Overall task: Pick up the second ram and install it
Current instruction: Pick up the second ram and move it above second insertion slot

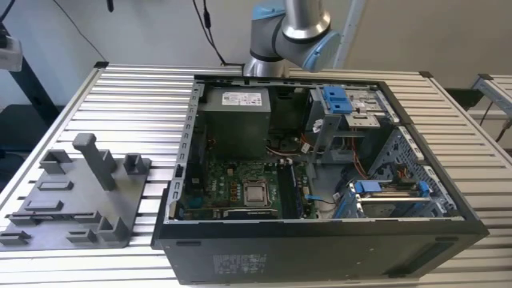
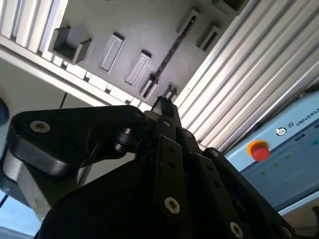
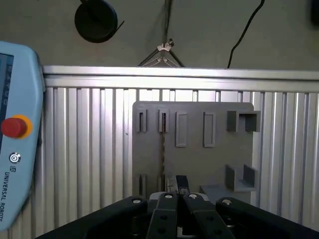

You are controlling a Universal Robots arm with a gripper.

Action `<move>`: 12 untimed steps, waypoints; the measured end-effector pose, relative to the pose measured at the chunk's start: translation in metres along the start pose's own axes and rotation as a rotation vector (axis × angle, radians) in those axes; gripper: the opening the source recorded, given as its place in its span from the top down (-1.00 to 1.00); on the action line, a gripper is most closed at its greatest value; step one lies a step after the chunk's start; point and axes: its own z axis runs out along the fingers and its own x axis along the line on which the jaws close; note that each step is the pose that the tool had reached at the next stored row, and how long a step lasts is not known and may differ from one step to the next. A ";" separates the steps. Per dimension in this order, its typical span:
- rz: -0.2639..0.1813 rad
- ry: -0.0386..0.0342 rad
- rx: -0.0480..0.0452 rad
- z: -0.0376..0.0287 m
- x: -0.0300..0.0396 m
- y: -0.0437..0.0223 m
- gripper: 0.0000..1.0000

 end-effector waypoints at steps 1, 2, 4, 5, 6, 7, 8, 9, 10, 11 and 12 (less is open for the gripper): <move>0.011 -0.0001 -0.0057 0.0000 0.0001 -0.0001 0.79; 0.018 0.0000 -0.0196 0.0000 0.0002 -0.0001 0.79; 0.019 0.0002 -0.0302 0.0000 0.0001 0.0000 0.79; 0.019 0.0002 -0.0303 0.0001 0.0001 0.0000 0.79; 0.019 0.0002 -0.0303 0.0000 0.0001 0.0000 0.79; 0.019 0.0002 -0.0303 0.0000 0.0002 -0.0001 0.79; 0.019 0.0002 -0.0304 0.0000 0.0002 -0.0002 0.79; 0.019 0.0002 -0.0304 0.0000 0.0002 -0.0002 0.79; 0.019 0.0002 -0.0304 0.0000 0.0002 -0.0002 0.79; 0.019 0.0002 -0.0304 0.0000 0.0002 -0.0002 0.79; 0.019 0.0002 -0.0303 0.0000 0.0002 -0.0002 0.79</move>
